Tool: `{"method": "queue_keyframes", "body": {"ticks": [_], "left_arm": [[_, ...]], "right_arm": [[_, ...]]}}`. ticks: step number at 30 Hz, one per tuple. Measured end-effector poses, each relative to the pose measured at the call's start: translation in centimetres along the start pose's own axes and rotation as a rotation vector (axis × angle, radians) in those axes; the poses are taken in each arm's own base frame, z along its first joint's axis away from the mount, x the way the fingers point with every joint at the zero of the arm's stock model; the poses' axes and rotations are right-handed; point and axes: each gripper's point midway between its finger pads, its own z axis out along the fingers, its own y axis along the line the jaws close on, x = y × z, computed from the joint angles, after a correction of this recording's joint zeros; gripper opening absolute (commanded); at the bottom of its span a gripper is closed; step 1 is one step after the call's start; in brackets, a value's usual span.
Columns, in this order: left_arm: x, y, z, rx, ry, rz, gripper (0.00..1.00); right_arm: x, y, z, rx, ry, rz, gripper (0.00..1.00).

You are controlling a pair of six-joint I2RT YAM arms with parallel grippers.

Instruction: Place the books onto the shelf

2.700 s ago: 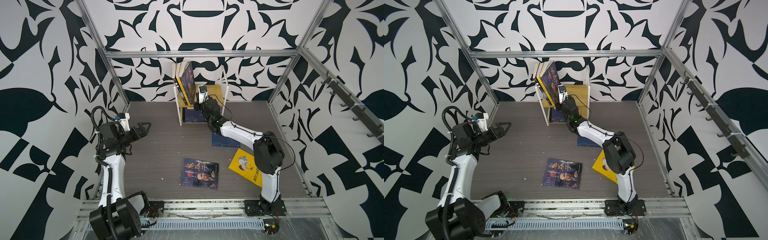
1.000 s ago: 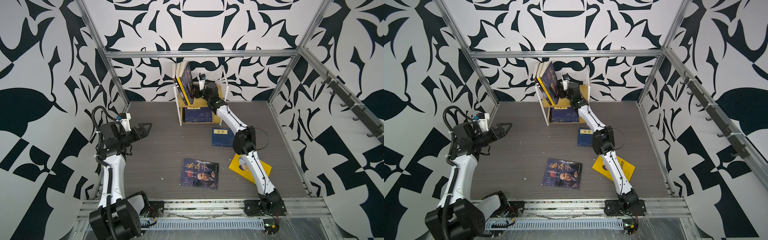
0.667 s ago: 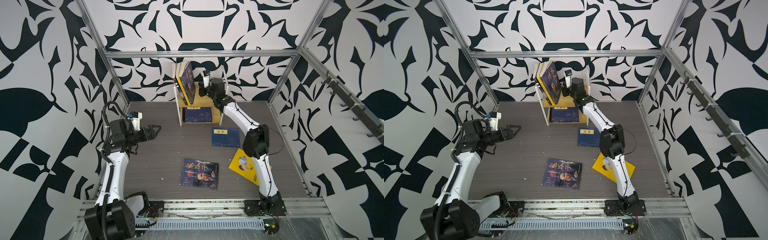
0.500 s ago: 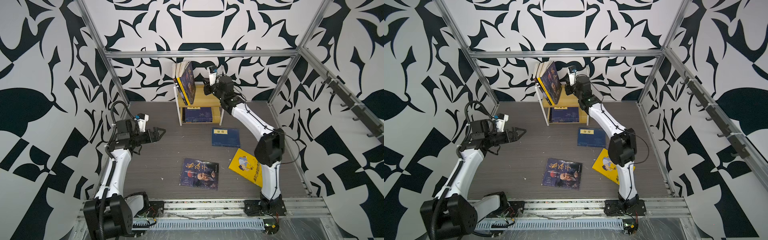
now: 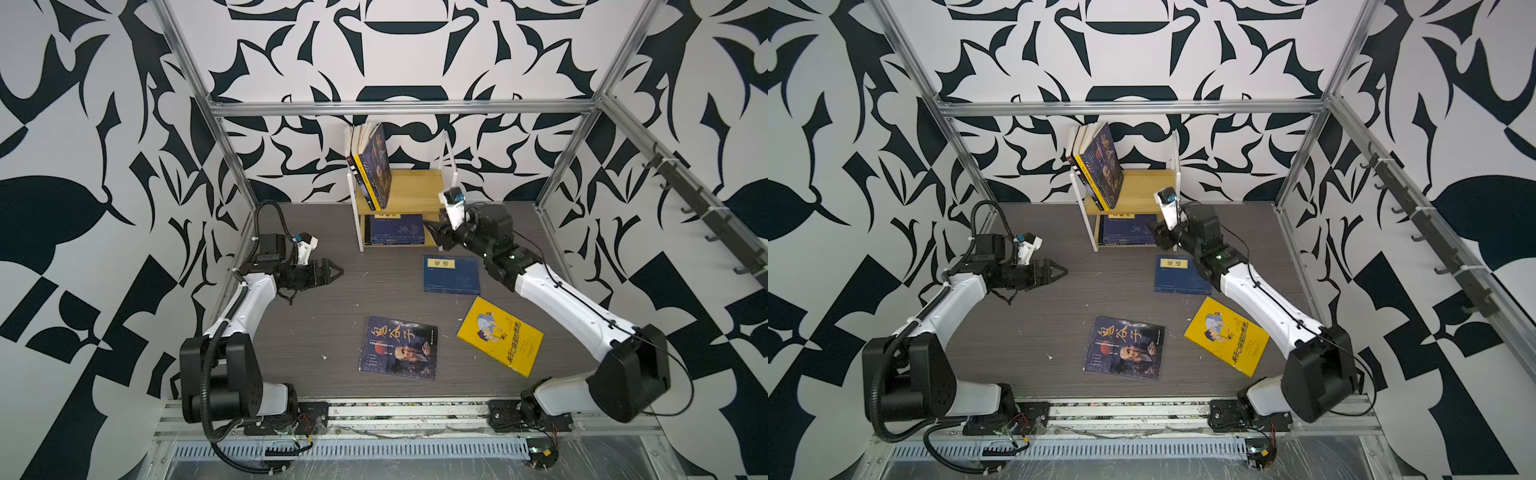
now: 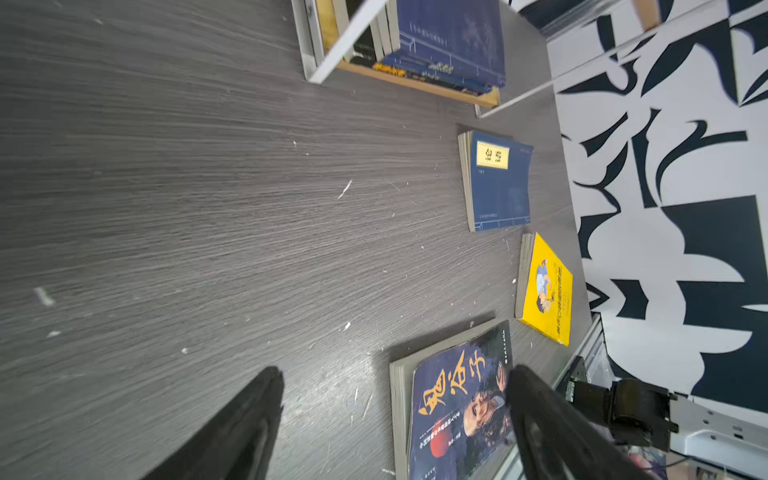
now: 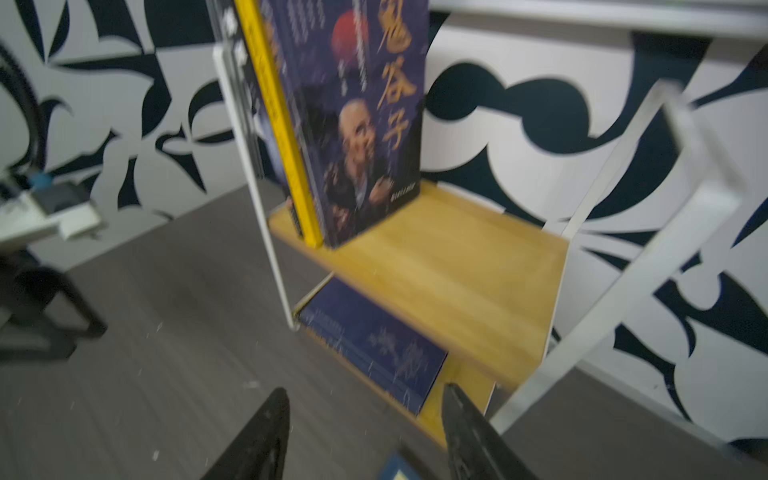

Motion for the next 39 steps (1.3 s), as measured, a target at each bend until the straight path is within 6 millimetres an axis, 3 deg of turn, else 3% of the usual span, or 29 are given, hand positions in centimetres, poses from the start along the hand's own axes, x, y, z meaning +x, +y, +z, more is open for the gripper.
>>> {"method": "queue_keyframes", "body": {"ticks": [4, 5, 11, 15, 21, 24, 34, 39], "left_arm": [[1.4, -1.0, 1.8, 0.025, 0.074, 0.019, 0.86], [1.7, -1.2, 2.2, 0.03, 0.092, 0.021, 0.81], [3.6, -1.5, 4.1, 0.027, 0.177, 0.019, 0.75], [4.7, -1.8, 5.1, 0.025, 0.226, 0.028, 0.73], [6.5, -2.5, 6.3, 0.022, 0.295, 0.094, 0.7], [7.5, -2.6, 6.9, 0.009, 0.333, 0.132, 0.7], [11.2, -2.4, 8.8, -0.004, 0.487, 0.16, 0.68], [11.9, -2.7, 9.7, -0.01, 0.551, 0.17, 0.67]], "right_arm": [[5.3, 2.8, -2.1, -0.061, 0.118, 0.033, 0.62], [6.4, 3.6, -2.8, -0.073, 0.138, 0.051, 0.62], [9.6, 7.5, -6.2, -0.082, 0.229, 0.22, 0.59], [12.3, 9.2, -7.1, -0.063, 0.313, 0.383, 0.57], [20.1, 12.5, -8.1, -0.024, 0.527, 0.564, 0.57], [22.9, 13.3, -9.0, 0.01, 0.609, 0.651, 0.57], [27.1, 13.1, -12.0, 0.109, 0.688, 0.854, 0.56], [28.3, 13.4, -12.0, 0.122, 0.726, 0.872, 0.55]]}}
